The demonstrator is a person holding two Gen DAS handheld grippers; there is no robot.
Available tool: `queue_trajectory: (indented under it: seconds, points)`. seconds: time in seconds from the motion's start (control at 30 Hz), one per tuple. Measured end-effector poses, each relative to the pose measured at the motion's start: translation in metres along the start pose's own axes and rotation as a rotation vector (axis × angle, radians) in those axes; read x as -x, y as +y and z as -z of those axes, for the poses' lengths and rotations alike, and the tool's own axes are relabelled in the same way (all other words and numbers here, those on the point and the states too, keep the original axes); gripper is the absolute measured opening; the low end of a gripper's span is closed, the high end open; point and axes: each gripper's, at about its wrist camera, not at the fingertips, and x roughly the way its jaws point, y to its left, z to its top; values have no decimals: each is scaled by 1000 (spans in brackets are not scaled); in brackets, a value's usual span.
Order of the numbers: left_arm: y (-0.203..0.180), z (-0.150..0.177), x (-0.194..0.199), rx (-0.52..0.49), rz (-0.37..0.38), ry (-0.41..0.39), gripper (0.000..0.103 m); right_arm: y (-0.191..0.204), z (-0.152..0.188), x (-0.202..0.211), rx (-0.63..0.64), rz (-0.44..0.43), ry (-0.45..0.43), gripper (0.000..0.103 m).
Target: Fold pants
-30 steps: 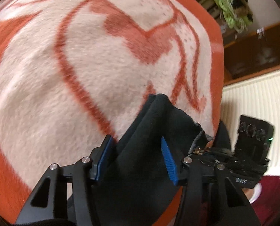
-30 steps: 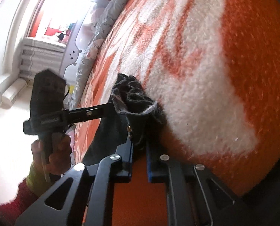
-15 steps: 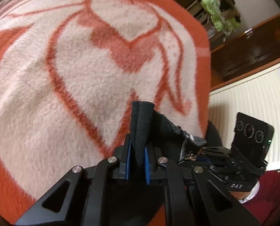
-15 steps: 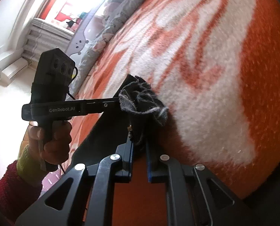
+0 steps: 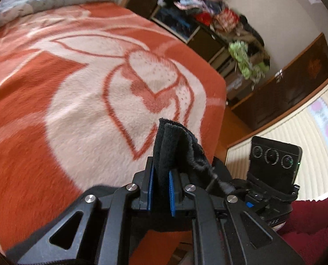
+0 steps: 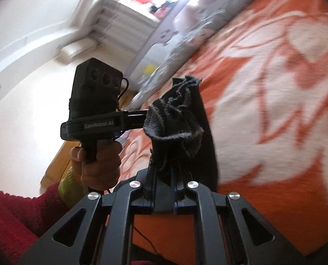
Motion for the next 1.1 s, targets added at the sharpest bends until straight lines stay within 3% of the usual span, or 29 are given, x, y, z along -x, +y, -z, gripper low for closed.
queue_trajectory:
  seconds: [0.37, 0.67, 1.1]
  points:
    - [51, 72, 53, 154, -83, -126, 10, 21, 13, -76, 78, -34, 219, 12]
    - [96, 118, 49, 293, -108, -154, 10, 18, 26, -124, 96, 15, 354, 12]
    - [133, 160, 39, 445, -127, -182, 7, 25, 46, -149, 144, 114, 467, 15]
